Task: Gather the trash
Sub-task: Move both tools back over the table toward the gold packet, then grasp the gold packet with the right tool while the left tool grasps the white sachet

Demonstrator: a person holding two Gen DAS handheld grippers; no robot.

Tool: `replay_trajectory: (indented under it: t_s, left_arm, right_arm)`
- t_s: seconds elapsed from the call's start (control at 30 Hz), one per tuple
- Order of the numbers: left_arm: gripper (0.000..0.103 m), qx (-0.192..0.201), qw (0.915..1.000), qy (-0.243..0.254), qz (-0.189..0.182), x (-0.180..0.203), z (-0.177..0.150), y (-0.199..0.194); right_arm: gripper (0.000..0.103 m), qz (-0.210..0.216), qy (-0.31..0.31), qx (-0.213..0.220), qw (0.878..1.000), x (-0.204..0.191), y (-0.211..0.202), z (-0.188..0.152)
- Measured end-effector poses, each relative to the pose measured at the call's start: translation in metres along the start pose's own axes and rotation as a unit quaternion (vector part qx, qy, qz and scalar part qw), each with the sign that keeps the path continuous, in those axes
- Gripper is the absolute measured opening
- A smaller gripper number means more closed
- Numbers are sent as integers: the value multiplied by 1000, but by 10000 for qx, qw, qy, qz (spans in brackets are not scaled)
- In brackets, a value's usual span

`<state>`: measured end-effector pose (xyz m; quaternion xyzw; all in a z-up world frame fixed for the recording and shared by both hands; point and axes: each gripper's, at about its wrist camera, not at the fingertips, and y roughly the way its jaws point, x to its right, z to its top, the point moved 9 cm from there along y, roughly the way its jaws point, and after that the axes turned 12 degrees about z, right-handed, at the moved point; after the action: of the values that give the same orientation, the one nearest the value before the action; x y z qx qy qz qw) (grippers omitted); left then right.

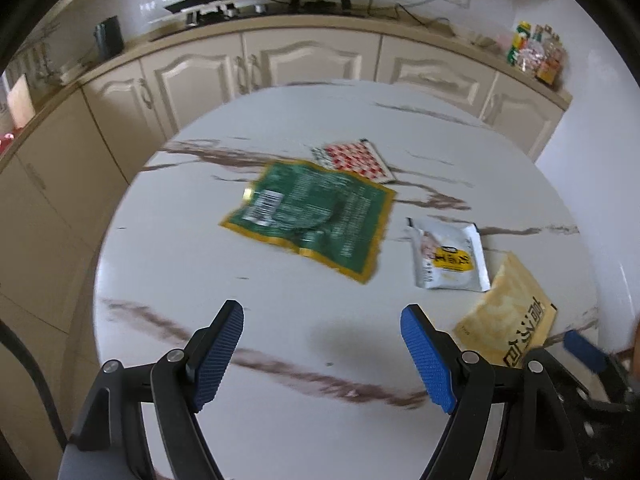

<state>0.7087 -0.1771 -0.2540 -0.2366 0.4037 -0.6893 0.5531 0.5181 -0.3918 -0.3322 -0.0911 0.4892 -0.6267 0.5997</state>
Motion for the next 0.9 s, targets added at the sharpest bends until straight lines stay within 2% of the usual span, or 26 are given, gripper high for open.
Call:
replay_trajectory:
  t_s: [0.07, 0.2, 0.23, 0.27, 0.4, 0.6, 0.8, 0.9]
  left_arm:
    - [77, 156, 9998, -92, -25, -12, 0, -8]
    - [77, 347, 9994, -34, 9, -37, -5, -19]
    - [77, 364, 9993, -27, -25, -40, -5, -21]
    - [77, 369, 9993, -27, -62, -45, -7, -21]
    - [77, 412, 9989, 124, -206, -51, -12, -26]
    - [77, 392, 9979, 210, -467, -47, -13, -30]
    - [77, 246, 9964, 500, -644, -11, -18, -27]
    - [77, 136, 9950, 652, -738, 14, -17, -22]
  right_arm:
    - [101, -71, 300, 71, 9995, -6, 9, 2]
    - [103, -1068, 720, 113, 9916, -5, 23, 7]
    - [103, -1139, 774, 126, 9904, -6, 26, 8]
    - [103, -1198, 805, 180, 9894, -9, 30, 10]
    - [103, -1909, 387, -109, 9808, -11, 47, 16]
    - [103, -1586, -179, -279, 9868, -4, 43, 20]
    - [102, -1173, -900, -416, 9881, 23, 26, 20]
    - [92, -1036, -1134, -372, 9874, 39, 15, 25]
